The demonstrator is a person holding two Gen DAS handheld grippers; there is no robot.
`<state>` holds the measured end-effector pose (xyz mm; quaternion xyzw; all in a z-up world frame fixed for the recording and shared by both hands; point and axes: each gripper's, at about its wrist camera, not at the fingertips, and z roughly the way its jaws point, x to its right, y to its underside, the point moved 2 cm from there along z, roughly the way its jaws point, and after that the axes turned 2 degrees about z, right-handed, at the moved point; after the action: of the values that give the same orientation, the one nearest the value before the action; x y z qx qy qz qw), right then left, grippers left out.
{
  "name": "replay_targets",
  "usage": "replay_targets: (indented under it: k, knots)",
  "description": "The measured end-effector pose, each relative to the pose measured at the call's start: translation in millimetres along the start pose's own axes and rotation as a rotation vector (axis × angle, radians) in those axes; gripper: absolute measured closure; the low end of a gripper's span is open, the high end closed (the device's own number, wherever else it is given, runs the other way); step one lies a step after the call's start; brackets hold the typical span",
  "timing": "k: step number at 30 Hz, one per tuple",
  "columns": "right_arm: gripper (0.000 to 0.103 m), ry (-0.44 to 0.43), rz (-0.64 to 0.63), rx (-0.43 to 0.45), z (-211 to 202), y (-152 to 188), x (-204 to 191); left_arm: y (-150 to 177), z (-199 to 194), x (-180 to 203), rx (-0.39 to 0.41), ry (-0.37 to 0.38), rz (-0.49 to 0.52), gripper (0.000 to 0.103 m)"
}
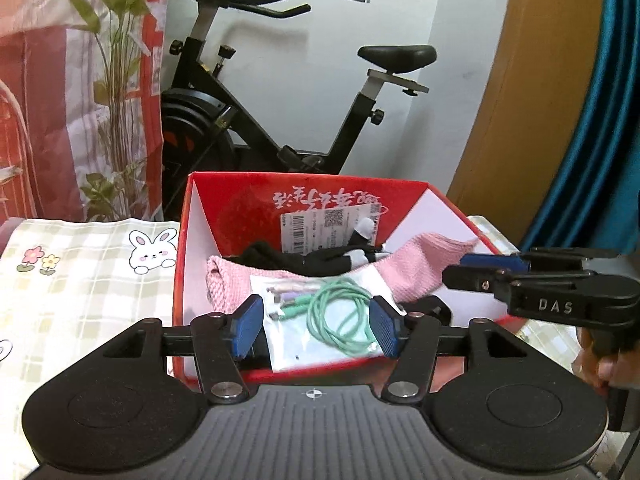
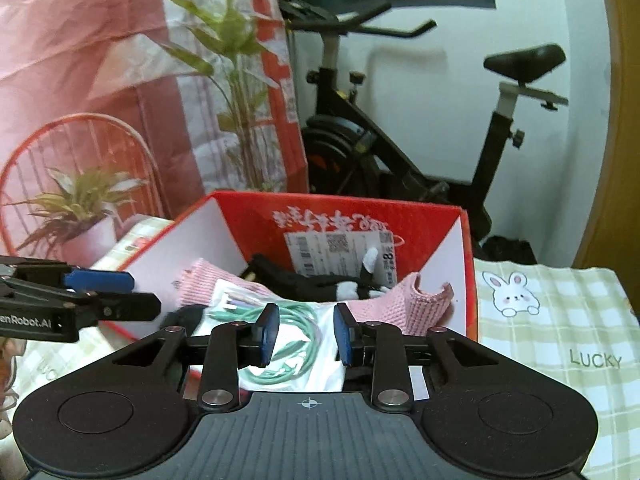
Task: Organize soft objects
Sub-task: 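Move the left tool down to the blue-and-white packet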
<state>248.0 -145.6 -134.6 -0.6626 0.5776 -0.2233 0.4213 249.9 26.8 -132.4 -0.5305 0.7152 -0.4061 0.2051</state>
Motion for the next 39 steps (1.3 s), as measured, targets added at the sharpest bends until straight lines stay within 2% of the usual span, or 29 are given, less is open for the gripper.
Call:
replay_targets:
  k: [8,15,20,25,32,37,39]
  knots:
    - [0.075,-0.049,-0.039,0.063,-59,18,-17,27,-43,15,0.015,0.039,-0.017,0.042]
    - [0.071,-0.038,-0.047,0.026,-86,69,-29,69,-54,29,-0.027,0.070,-0.070,0.042]
    - [0.071,0.011,-0.089,-0.038,-87,117,-37,102,-54,37,-0.072,0.102,-0.144,0.042]
    - [0.070,0.010,-0.069,-0.101,-82,154,-37,121,-52,36,-0.098,0.102,-0.179,0.042]
    - [0.071,-0.011,0.019,-0.099,-75,166,-23,131,-44,35,-0.110,0.109,-0.200,0.042]
    - [0.071,-0.014,0.007,-0.073,-74,170,-24,138,-43,36,-0.101,0.166,-0.218,0.044]
    - [0.070,-0.021,0.007,-0.066,-74,170,-24,138,-43,38,-0.094,0.192,-0.212,0.049]
